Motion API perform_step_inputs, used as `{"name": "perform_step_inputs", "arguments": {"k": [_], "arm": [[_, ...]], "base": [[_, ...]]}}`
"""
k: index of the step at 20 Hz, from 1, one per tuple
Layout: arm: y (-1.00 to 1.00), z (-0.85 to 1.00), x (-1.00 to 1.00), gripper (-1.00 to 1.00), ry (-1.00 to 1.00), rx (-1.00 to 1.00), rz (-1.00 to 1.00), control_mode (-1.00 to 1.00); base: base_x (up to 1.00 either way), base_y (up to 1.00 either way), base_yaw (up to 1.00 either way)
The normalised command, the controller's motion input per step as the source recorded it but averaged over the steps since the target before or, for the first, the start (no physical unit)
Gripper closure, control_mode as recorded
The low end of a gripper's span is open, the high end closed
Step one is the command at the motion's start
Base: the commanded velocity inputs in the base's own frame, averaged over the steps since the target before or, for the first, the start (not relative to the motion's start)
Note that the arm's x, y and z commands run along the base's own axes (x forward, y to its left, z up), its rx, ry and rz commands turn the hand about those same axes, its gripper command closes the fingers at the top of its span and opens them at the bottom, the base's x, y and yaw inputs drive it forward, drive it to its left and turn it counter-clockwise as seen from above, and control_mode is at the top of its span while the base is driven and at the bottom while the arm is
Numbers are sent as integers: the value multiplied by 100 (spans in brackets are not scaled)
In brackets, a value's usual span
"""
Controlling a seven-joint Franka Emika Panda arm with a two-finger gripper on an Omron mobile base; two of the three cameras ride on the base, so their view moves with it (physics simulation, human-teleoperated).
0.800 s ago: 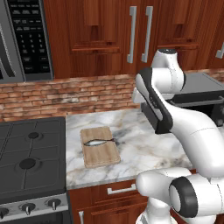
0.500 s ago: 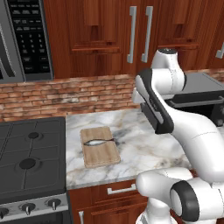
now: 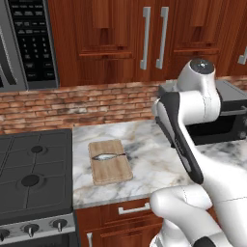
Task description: Open the cabinet, retrieve the rolling pin, and place it next to the meat on the cutting board to prepare for tenderizing.
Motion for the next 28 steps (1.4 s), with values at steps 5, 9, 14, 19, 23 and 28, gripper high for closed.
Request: {"name": "perform_step_inputs", "arguments": {"k": [5, 9, 14, 19, 23, 28], "arm": [[0, 53, -27, -100, -27, 0, 0, -100], [2, 59, -4, -100, -38, 0, 1, -100], [9, 66, 0, -100, -38, 0, 2, -100], [15, 63, 0, -100, -36, 0, 1, -100], [8, 47, 0, -100, -30, 1, 2, -100], [7, 2, 2, -100, -12, 0, 0, -100]], "base": [[0, 0, 0], [0, 0, 0], [0, 0, 0], [0, 0, 0], [0, 0, 0], [0, 0, 0]]}}
